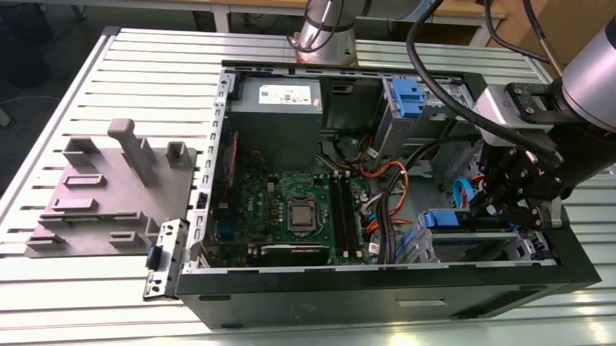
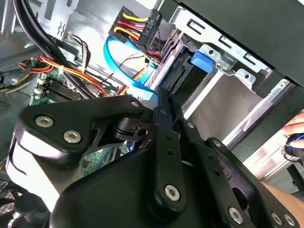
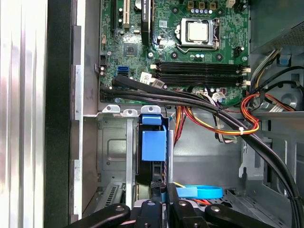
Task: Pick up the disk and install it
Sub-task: 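Insert the first disk wire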
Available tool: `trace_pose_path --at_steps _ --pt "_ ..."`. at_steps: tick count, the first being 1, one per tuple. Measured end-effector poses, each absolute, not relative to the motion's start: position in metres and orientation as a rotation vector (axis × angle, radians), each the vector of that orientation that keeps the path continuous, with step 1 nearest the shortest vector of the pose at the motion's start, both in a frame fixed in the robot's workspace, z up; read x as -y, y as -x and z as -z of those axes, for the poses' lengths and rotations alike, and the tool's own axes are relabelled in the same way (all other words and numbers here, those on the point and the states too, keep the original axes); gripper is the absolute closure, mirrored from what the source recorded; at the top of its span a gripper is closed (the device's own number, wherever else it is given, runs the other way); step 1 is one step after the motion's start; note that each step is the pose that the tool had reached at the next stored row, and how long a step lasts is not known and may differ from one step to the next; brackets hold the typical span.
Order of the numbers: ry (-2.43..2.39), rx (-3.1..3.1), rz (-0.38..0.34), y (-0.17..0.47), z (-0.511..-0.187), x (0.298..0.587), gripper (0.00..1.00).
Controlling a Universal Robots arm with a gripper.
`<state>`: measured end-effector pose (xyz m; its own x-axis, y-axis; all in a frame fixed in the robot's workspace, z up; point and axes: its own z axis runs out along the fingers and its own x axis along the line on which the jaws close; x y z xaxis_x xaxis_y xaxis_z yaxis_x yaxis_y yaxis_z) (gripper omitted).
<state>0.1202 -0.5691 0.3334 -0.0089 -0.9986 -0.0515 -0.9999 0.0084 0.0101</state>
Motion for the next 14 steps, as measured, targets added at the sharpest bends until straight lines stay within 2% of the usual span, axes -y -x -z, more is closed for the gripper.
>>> trace_pose_path --at_steps 14 --pt "2.191 -2.21 -0.067 -0.1203 -0.33 0.5691 0.84"
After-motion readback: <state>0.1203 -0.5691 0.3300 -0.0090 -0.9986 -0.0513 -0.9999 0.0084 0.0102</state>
